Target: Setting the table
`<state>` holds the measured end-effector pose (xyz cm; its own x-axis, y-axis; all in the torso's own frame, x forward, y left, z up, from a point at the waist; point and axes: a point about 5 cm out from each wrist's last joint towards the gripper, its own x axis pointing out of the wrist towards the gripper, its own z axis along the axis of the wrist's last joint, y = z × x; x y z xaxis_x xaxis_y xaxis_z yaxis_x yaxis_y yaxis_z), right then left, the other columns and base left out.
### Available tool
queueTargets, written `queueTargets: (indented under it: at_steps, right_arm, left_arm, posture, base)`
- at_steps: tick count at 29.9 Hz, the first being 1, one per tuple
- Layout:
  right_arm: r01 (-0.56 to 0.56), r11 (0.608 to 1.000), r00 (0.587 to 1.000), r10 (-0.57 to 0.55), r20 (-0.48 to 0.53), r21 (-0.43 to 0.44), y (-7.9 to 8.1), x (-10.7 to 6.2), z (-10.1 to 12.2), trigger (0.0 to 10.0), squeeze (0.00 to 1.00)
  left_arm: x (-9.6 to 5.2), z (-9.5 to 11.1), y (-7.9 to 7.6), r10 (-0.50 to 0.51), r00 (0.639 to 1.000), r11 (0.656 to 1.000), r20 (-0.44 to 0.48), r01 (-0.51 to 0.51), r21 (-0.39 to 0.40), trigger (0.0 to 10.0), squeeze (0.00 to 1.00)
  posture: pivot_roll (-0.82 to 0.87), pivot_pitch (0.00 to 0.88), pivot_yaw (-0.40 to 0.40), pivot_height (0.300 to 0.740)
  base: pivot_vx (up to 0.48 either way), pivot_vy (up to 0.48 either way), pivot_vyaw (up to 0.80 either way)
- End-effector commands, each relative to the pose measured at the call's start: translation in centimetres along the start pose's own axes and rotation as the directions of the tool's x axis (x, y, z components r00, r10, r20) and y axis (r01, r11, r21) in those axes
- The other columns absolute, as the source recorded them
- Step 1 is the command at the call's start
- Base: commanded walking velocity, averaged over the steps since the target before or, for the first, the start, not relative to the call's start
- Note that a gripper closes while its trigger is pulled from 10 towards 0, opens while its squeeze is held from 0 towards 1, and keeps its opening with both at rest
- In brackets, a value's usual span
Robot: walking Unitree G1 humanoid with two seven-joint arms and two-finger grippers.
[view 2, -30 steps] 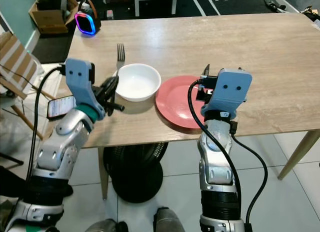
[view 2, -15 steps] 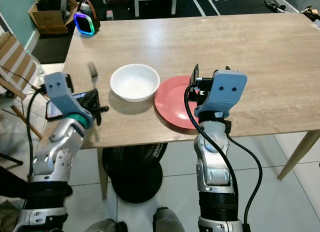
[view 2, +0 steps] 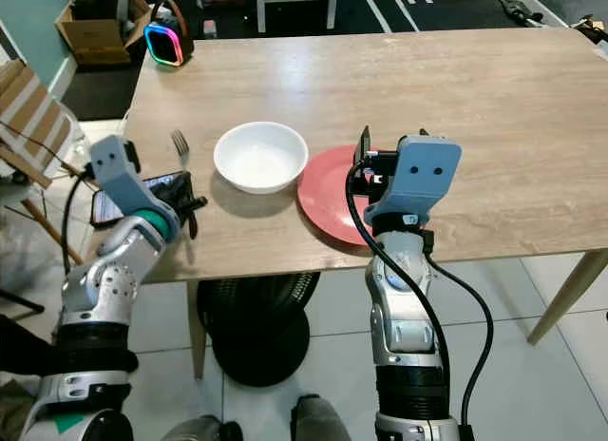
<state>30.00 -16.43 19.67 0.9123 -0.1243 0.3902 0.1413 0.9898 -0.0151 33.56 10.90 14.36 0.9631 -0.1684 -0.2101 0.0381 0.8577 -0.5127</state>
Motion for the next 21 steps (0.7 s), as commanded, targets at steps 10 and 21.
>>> queueTargets:
  at_steps: [10,21]
  right_arm:
    - [0.001,1.000,1.000,-0.001,-0.006,0.008,0.0,-0.3,-0.2,10.0,0.00]
    - [0.004,1.000,1.000,-0.004,-0.010,0.010,0.1,-0.3,-0.3,10.0,0.00]
  left_arm:
    - [-0.5,-2.9,0.0,0.003,0.987,0.999,-0.159,-0.011,-0.053,10.0,0.00]
    - [-0.3,-2.8,0.4,0.010,0.985,0.999,-0.171,-0.018,-0.046,10.0,1.00]
  posture:
    - [-0.11,0.000,0.093,0.740]
    - [-0.10,0.000,0.093,0.740]
  base:
    - [0.000,0.000,0.00]
    - [0.000,0.000,0.00]
